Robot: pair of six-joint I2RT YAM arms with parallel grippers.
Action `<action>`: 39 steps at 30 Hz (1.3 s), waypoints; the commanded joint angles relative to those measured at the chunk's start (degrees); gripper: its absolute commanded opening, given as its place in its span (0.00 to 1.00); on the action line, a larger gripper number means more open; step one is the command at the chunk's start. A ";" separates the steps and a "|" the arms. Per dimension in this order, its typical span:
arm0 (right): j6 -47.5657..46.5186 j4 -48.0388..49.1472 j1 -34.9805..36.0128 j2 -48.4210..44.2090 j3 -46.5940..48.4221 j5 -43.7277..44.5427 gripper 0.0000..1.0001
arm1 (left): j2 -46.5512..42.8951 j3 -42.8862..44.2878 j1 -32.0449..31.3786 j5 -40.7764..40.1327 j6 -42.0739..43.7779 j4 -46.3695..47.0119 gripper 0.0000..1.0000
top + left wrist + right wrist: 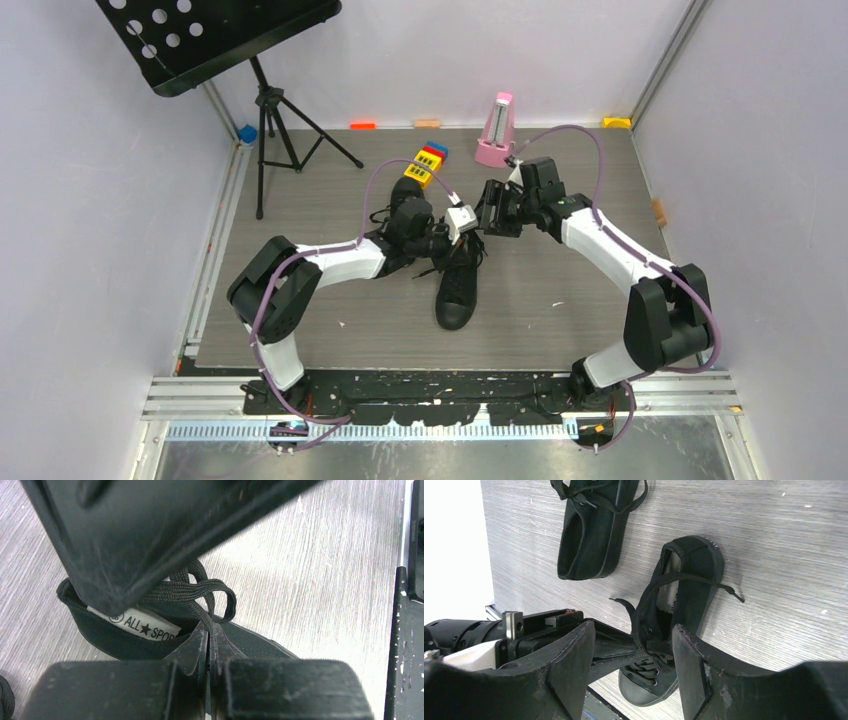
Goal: Tie the shoes
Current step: Wrap the shoelace around the shoelace.
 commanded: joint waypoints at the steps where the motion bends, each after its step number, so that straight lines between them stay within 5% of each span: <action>1: -3.08 0.37 -1.11 -4.29 0.67 1.38 0.63 | -0.94 -0.64 -0.41 2.63 1.28 3.12 0.00; 11: -3.31 -0.32 -2.88 -1.35 -1.82 14.02 0.52 | -0.79 -1.19 -0.41 2.16 0.20 4.72 0.00; 34: -6.30 33.36 -4.43 12.96 -12.31 -7.98 0.52 | 1.58 -1.02 0.53 1.25 -3.49 8.05 0.00; 39: -5.69 39.03 -4.43 15.88 -12.79 -11.99 0.32 | 2.31 -0.68 0.81 2.10 -5.39 7.94 0.00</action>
